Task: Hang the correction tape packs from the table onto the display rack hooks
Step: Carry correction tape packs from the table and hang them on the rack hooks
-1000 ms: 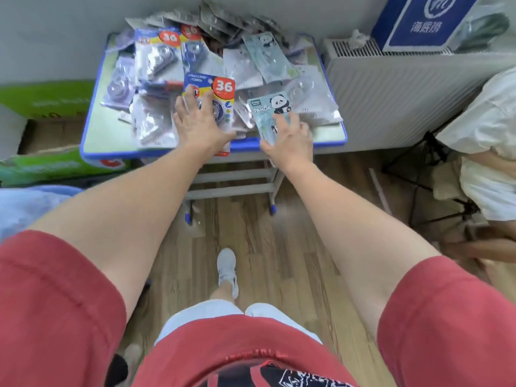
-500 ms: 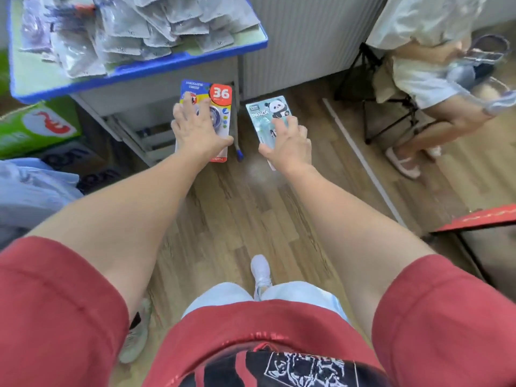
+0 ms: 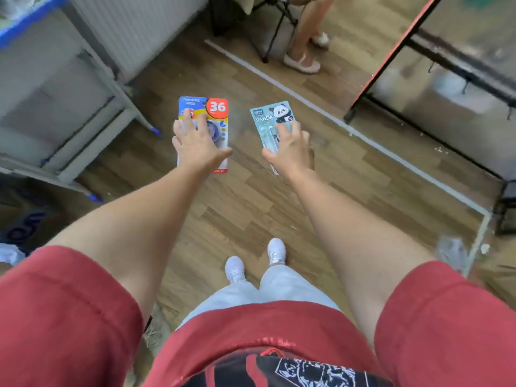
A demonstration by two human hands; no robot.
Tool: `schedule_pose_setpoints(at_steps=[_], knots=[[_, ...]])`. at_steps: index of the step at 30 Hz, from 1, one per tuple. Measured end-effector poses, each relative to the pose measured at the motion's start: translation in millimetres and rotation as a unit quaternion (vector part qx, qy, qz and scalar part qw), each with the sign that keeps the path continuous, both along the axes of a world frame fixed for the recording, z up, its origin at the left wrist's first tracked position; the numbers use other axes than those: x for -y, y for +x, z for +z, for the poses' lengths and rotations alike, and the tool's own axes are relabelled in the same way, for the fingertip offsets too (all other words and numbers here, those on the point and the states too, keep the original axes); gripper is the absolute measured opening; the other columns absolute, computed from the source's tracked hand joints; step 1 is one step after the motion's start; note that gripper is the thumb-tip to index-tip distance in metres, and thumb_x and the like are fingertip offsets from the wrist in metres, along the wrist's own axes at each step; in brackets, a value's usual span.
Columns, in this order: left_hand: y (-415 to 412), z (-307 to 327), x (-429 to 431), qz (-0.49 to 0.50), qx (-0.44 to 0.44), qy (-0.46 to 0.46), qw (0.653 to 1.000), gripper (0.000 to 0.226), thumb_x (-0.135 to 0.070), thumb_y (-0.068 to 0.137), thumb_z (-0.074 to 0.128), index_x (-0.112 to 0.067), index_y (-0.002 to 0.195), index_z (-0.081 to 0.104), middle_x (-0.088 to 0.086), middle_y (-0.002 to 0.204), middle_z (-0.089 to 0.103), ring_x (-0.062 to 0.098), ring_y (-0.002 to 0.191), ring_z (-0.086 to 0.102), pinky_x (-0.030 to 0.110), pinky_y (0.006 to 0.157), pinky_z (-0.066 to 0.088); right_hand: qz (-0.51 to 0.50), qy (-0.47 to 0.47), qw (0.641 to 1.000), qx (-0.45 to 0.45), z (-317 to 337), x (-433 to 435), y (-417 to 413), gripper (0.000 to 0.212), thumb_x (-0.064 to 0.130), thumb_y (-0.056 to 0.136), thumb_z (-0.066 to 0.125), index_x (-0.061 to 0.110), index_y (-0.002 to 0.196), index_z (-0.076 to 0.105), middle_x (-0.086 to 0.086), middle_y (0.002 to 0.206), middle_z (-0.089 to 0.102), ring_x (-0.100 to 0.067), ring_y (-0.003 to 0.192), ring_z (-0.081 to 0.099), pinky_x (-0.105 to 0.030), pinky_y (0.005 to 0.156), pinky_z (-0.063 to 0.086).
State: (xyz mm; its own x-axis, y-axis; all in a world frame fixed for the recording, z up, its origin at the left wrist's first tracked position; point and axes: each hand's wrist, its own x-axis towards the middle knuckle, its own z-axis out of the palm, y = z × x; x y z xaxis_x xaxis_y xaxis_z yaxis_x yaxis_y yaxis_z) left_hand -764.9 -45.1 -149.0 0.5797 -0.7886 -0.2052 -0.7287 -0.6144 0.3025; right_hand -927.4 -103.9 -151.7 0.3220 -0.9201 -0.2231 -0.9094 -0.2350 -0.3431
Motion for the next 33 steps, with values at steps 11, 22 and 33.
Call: schedule_pose_setpoints(at_steps=[11,22,33], knots=[[-235,-2,64,-0.139,-0.026,-0.020,0.990,0.080,-0.043,0.077,0.074,-0.017,0.139,0.031,0.008,0.157,0.010,0.033,0.142,0.010,0.041,0.111,0.020,-0.176,-0.020,0.983,0.041,-4,12,-233,0.058,0.037,0.087,0.059,0.019,0.139,0.042,-0.007,0.147,0.032,-0.031,0.124,0.037,-0.039,0.097,0.037],[-425,32,185,-0.269,-0.049,-0.123,0.954,0.075,-0.029,0.072,0.074,-0.017,0.136,0.036,0.006,0.157,0.010,0.031,0.144,0.009,0.037,0.110,0.017,-0.331,-0.147,0.931,0.053,16,85,-424,0.058,0.031,0.084,0.062,0.012,0.136,0.045,-0.009,0.147,0.033,-0.033,0.126,0.037,-0.042,0.096,0.038],[-526,129,401,-0.328,-0.070,-0.325,0.884,0.076,-0.033,0.072,0.073,-0.017,0.139,0.039,0.007,0.158,0.012,0.032,0.145,0.008,0.043,0.115,0.011,-0.353,-0.395,0.844,0.086,106,283,-528,0.053,0.021,0.072,0.076,0.003,0.119,0.059,-0.024,0.132,0.051,-0.045,0.112,0.051,-0.053,0.084,0.050]])
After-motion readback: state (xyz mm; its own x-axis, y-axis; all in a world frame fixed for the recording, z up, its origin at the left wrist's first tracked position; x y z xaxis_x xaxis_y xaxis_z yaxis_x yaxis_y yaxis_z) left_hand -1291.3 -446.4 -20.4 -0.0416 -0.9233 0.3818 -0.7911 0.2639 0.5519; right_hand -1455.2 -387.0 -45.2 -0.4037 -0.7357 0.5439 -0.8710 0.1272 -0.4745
